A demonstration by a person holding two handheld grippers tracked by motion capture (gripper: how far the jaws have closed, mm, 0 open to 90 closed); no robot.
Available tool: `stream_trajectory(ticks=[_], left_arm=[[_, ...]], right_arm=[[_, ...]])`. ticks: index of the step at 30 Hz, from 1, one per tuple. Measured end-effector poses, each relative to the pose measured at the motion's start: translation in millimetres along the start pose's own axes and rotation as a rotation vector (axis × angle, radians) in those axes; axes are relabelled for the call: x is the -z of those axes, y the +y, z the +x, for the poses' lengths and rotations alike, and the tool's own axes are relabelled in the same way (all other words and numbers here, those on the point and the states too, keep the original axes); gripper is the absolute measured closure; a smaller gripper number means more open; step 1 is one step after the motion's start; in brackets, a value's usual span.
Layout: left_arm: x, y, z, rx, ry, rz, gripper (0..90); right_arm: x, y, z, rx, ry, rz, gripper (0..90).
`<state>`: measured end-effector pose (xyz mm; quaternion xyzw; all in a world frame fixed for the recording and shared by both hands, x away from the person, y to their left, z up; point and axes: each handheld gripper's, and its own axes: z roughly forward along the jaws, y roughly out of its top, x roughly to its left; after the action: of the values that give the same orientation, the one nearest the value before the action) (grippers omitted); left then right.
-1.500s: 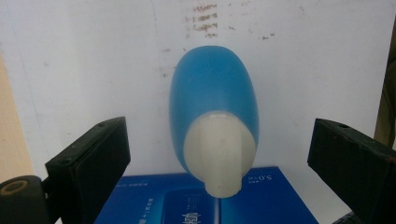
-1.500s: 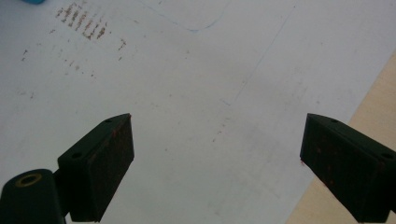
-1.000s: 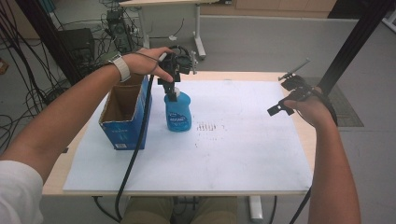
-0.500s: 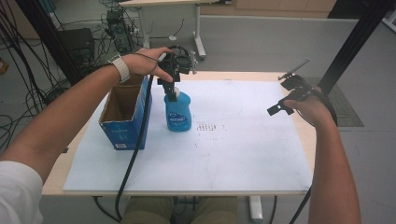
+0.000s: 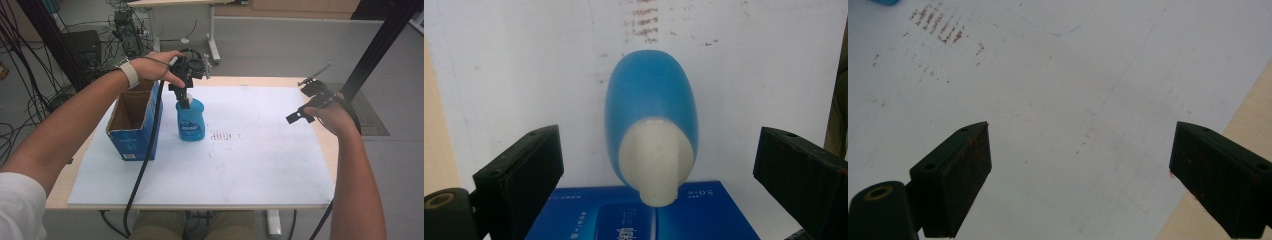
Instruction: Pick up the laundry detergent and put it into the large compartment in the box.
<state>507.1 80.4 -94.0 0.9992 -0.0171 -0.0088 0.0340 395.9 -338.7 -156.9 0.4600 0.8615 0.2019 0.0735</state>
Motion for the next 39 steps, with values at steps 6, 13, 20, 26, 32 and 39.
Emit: stream_trajectory(ticks=[6,13,20,26,32,39], left_arm=[[-0.3,2.5,-1.0,-0.007,0.002,0.006,6.2],[-0.4,2.2,-0.6,-0.005,0.001,0.004,6.2],[-1.0,0.4,-0.8,0.0,0.006,-0.002,6.2],[-1.1,-0.2,-0.6,0.0,0.006,-0.003,6.4],[-1.0,-2.0,0.2,0.004,0.007,-0.004,6.4],[-1.1,-2.7,-0.4,0.005,0.012,-0.005,6.5]], right_arm=[[0.6,-0.3,0.5,0.0,-0.005,-0.002,9.6],[1.3,-1.5,0.0,-0.002,-0.005,-0.004,9.6],[0.9,-1.5,0.0,-0.002,-0.003,-0.004,9.6],[0.4,-0.5,0.4,-0.001,-0.004,-0.002,9.6],[-0.2,0.2,0.2,-0.001,-0.002,-0.003,9.6],[-0.3,0.6,0.2,0.0,-0.003,-0.002,9.6]])
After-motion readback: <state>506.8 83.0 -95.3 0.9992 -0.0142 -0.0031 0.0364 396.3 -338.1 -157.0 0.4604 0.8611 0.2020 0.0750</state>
